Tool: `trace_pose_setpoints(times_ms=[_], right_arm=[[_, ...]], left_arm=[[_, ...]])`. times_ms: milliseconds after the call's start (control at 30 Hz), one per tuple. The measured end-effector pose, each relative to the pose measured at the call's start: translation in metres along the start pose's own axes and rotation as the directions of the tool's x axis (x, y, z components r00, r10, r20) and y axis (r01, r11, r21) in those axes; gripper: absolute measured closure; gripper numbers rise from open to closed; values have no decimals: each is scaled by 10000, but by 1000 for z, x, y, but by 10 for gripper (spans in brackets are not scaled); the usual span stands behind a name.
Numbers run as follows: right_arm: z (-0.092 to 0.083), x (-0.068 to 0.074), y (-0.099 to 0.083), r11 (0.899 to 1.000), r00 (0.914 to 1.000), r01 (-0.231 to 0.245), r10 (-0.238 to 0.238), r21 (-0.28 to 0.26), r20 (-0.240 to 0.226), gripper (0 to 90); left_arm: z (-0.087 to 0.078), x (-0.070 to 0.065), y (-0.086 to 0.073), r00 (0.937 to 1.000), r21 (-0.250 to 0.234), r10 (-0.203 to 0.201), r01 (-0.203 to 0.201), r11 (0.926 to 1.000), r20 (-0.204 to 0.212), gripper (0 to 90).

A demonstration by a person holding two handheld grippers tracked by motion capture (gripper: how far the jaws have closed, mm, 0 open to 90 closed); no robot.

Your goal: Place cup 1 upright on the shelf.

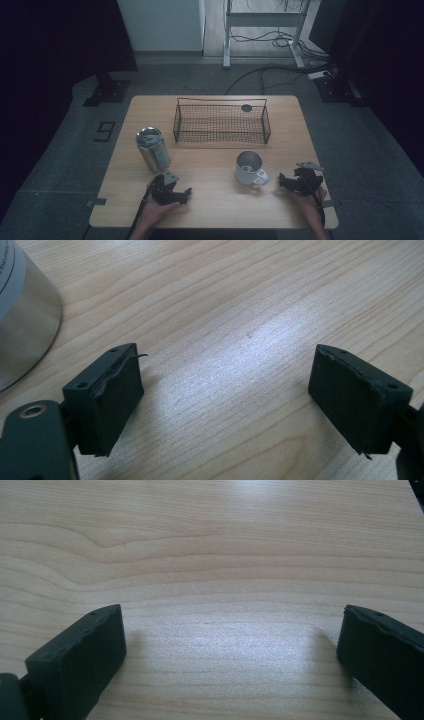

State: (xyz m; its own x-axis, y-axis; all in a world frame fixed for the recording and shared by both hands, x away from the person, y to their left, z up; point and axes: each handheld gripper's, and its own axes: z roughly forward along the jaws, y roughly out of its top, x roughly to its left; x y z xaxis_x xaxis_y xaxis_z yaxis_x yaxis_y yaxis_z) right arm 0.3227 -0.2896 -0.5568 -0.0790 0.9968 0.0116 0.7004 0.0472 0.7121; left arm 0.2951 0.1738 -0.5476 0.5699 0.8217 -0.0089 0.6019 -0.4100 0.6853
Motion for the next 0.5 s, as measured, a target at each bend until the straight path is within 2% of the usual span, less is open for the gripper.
trace_pose_setpoints(times_ms=[500], right_arm=[[0, 0, 0, 10000, 9999, -85, 86, -13, 65, 0]], left_arm=[[0, 0, 0, 10000, -6, 14, -14, 10000, 14, 142]])
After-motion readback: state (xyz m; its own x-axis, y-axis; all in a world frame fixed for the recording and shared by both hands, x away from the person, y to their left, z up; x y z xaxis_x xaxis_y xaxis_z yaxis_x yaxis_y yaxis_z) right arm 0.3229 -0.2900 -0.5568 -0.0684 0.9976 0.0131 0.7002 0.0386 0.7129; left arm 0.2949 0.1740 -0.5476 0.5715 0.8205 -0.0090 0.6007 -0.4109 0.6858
